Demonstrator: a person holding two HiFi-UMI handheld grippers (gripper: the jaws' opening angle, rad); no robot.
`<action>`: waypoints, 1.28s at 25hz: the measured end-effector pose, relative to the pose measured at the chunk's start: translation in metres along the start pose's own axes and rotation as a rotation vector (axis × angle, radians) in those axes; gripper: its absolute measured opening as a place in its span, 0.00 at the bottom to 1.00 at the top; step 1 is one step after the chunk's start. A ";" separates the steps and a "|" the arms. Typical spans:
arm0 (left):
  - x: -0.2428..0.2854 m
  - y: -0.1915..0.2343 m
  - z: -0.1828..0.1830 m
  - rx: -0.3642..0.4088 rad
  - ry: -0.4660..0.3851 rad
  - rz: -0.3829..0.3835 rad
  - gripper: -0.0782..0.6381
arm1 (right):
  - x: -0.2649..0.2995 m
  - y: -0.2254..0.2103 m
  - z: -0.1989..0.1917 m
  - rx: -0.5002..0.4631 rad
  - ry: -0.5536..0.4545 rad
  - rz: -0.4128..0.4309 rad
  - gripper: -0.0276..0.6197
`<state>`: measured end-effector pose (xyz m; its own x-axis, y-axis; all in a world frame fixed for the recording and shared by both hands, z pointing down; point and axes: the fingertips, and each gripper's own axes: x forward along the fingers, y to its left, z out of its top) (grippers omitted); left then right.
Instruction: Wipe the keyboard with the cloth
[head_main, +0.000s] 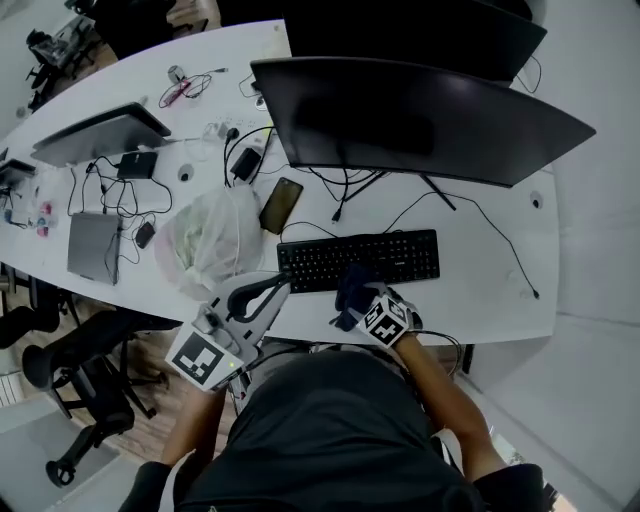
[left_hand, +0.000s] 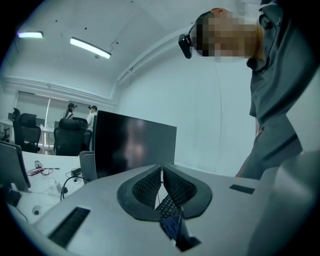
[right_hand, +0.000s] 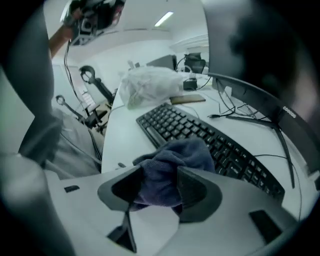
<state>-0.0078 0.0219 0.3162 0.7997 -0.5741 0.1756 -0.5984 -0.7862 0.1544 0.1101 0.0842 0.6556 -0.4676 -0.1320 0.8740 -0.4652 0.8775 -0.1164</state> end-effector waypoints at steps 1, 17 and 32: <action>0.004 -0.003 -0.003 0.000 0.011 0.015 0.12 | 0.007 0.001 -0.008 -0.029 0.018 0.011 0.38; 0.022 -0.003 -0.014 -0.047 0.094 0.133 0.12 | -0.067 -0.143 -0.059 0.176 -0.044 -0.273 0.17; 0.050 -0.010 -0.010 -0.062 0.114 0.082 0.12 | -0.092 -0.131 -0.115 0.337 0.033 -0.126 0.16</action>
<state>0.0379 0.0037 0.3335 0.7394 -0.6032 0.2991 -0.6661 -0.7202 0.1941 0.3009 0.0346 0.6443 -0.3685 -0.2094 0.9057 -0.7418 0.6535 -0.1507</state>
